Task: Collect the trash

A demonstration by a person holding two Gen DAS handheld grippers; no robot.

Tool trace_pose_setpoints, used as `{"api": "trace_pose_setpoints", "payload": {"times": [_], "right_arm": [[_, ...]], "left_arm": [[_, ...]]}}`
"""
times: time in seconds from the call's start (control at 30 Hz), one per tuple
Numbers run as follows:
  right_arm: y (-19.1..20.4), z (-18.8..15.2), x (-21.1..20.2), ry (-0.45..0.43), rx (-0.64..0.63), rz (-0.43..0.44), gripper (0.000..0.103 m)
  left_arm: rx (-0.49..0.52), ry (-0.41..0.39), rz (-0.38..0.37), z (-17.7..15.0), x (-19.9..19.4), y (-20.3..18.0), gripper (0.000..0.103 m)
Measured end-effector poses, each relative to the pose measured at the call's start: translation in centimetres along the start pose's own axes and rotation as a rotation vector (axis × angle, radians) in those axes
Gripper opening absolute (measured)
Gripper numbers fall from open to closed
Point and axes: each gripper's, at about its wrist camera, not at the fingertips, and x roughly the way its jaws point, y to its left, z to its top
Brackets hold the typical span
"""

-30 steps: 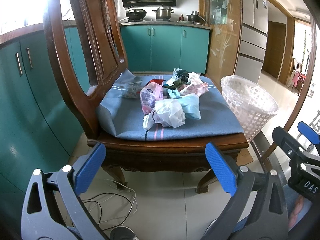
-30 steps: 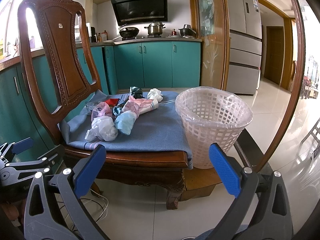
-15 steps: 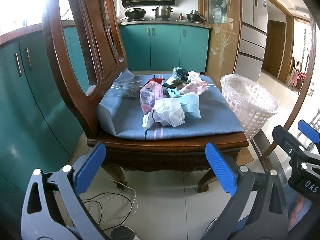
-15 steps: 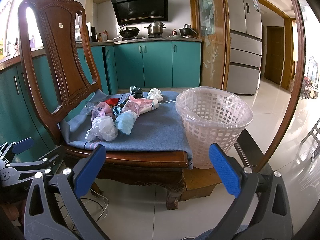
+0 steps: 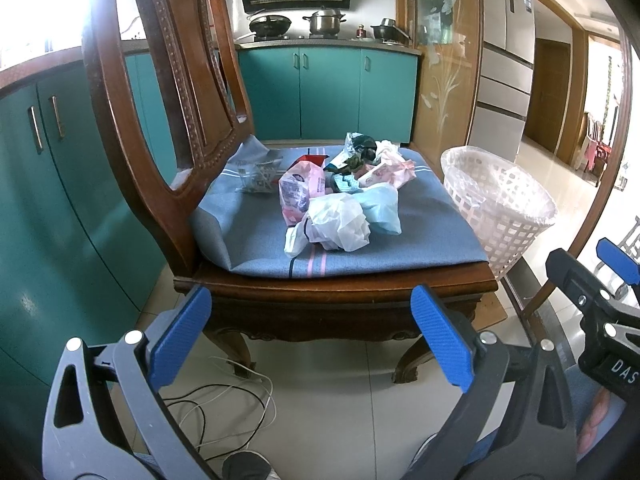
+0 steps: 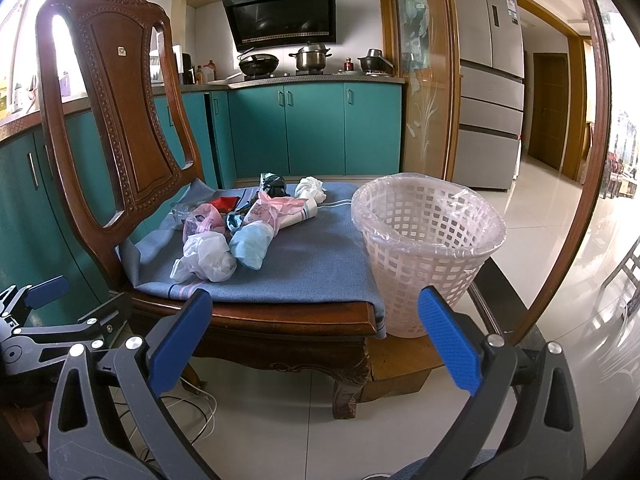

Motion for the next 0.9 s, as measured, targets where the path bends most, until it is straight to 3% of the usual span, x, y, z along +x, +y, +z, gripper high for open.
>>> {"api": "trace_pose_setpoints", "payload": {"times": [0.17, 0.3, 0.4, 0.57, 0.7, 0.83, 0.9], "right_arm": [[-0.2, 0.0, 0.2, -0.001, 0.006, 0.003, 0.100], [-0.2, 0.1, 0.0, -0.003, 0.013, 0.007, 0.100], [-0.3, 0.1, -0.1, -0.003, 0.020, 0.011, 0.100], [-0.4, 0.1, 0.0, -0.004, 0.021, 0.015, 0.100], [-0.7, 0.2, 0.3, 0.007, 0.032, 0.027, 0.100], [-0.9, 0.2, 0.6, 0.017, 0.033, 0.041, 0.100], [-1.0, 0.3, 0.9, 0.023, 0.039, 0.048, 0.100]], "left_arm": [[0.023, -0.003, -0.029, 0.0, -0.1, -0.3, 0.100], [-0.024, -0.031, -0.039, -0.2, -0.2, 0.2, 0.100], [0.000, -0.055, 0.015, -0.5, 0.0, 0.1, 0.100], [-0.031, -0.004, 0.036, -1.4, 1.4, 0.4, 0.100], [-0.034, -0.036, 0.062, -1.5, 1.4, 0.5, 0.100], [-0.004, 0.077, 0.021, -1.3, 3.4, 0.2, 0.100], [0.039, 0.094, 0.024, -1.1, 4.1, -0.3, 0.100]]}}
